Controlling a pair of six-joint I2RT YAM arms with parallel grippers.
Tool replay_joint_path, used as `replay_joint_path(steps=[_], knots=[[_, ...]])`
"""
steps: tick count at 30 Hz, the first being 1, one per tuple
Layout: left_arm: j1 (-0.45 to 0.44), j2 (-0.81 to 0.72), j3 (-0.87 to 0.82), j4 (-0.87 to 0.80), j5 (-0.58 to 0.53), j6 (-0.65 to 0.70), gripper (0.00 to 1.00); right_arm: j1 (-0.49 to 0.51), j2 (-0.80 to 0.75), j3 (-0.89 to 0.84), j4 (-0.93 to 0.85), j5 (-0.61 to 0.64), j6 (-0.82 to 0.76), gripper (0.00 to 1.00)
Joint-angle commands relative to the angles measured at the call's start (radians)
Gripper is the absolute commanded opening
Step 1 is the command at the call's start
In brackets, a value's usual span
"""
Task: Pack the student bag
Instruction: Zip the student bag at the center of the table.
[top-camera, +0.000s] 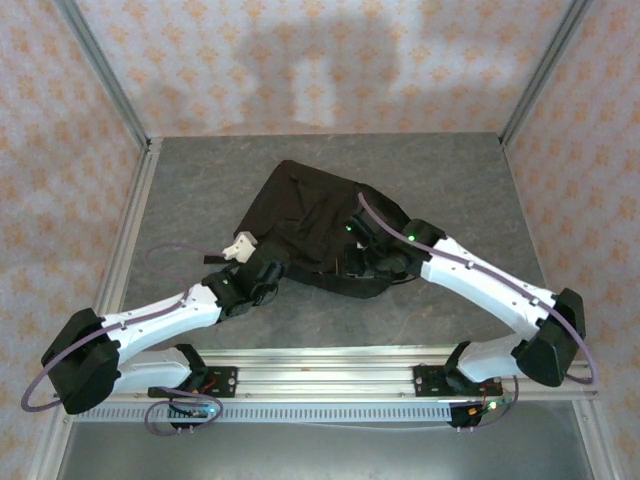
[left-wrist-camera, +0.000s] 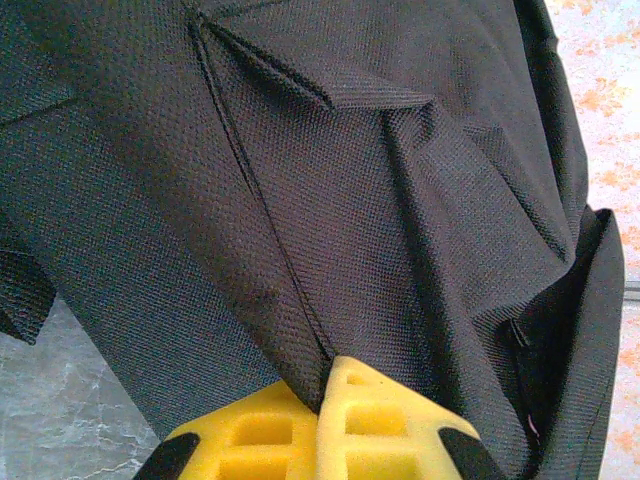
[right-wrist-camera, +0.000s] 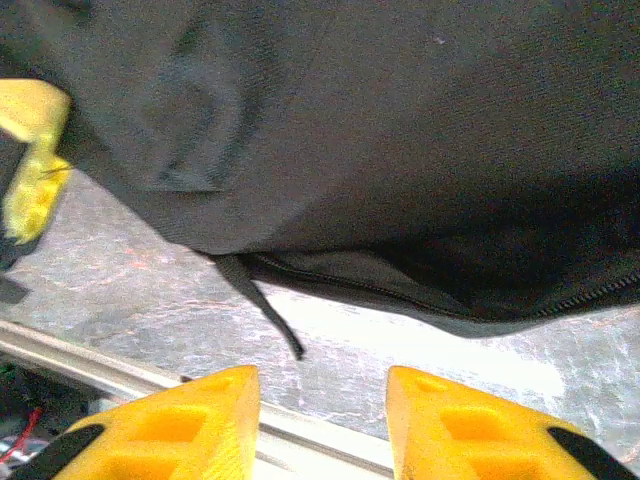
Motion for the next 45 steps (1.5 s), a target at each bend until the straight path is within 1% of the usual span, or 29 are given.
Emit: replay_joint_path(steps=[1, 2, 5, 8, 12, 17, 21, 24, 27, 28, 29, 32, 35, 37, 42, 45], knots=[[0.009, -0.008, 0.040, 0.010, -0.007, 0.032, 0.00, 0.001, -0.004, -0.054, 0.095, -0.084, -0.039, 0.45], [0.009, -0.008, 0.042, 0.013, -0.001, 0.032, 0.00, 0.000, 0.006, -0.064, 0.114, -0.112, -0.028, 0.47], [0.009, -0.001, 0.042, 0.021, 0.011, 0.032, 0.00, 0.000, 0.033, -0.091, 0.175, -0.174, -0.002, 0.48], [0.009, 0.005, 0.040, 0.023, 0.016, 0.027, 0.00, 0.001, 0.061, -0.097, 0.195, -0.183, 0.008, 0.48], [0.009, 0.007, 0.037, 0.028, 0.020, 0.024, 0.00, 0.000, 0.094, -0.104, 0.219, -0.225, 0.018, 0.45], [0.009, 0.013, 0.037, 0.036, 0.021, 0.026, 0.00, 0.001, 0.113, -0.118, 0.232, -0.226, 0.016, 0.45], [0.009, 0.014, 0.033, 0.036, 0.020, 0.027, 0.00, 0.001, 0.109, -0.122, 0.209, -0.175, -0.003, 0.45], [0.009, 0.013, 0.030, 0.039, 0.018, 0.027, 0.00, 0.000, 0.095, -0.143, 0.251, -0.189, 0.013, 0.45], [0.009, 0.016, 0.031, 0.043, 0.016, 0.028, 0.00, 0.001, 0.123, -0.157, 0.291, -0.220, 0.032, 0.45], [0.009, 0.016, 0.031, 0.041, 0.017, 0.027, 0.00, 0.000, 0.134, -0.163, 0.305, -0.228, 0.039, 0.44], [0.009, 0.016, 0.031, 0.042, 0.017, 0.027, 0.00, 0.001, 0.141, -0.170, 0.322, -0.234, 0.046, 0.40], [0.009, 0.010, 0.031, 0.035, 0.013, 0.029, 0.00, 0.001, 0.141, -0.191, 0.371, -0.251, 0.080, 0.25], [0.010, 0.003, 0.027, 0.030, 0.007, 0.028, 0.00, 0.000, 0.121, -0.195, 0.369, -0.226, 0.089, 0.12], [0.010, 0.000, 0.025, 0.031, 0.007, 0.027, 0.00, -0.001, 0.106, -0.199, 0.363, -0.205, 0.092, 0.01], [0.012, -0.004, 0.025, 0.023, 0.003, 0.032, 0.00, -0.007, 0.051, -0.181, 0.334, -0.172, 0.098, 0.00], [0.012, -0.010, 0.026, 0.015, -0.007, 0.038, 0.00, -0.043, 0.012, -0.157, 0.302, -0.175, 0.125, 0.00]])
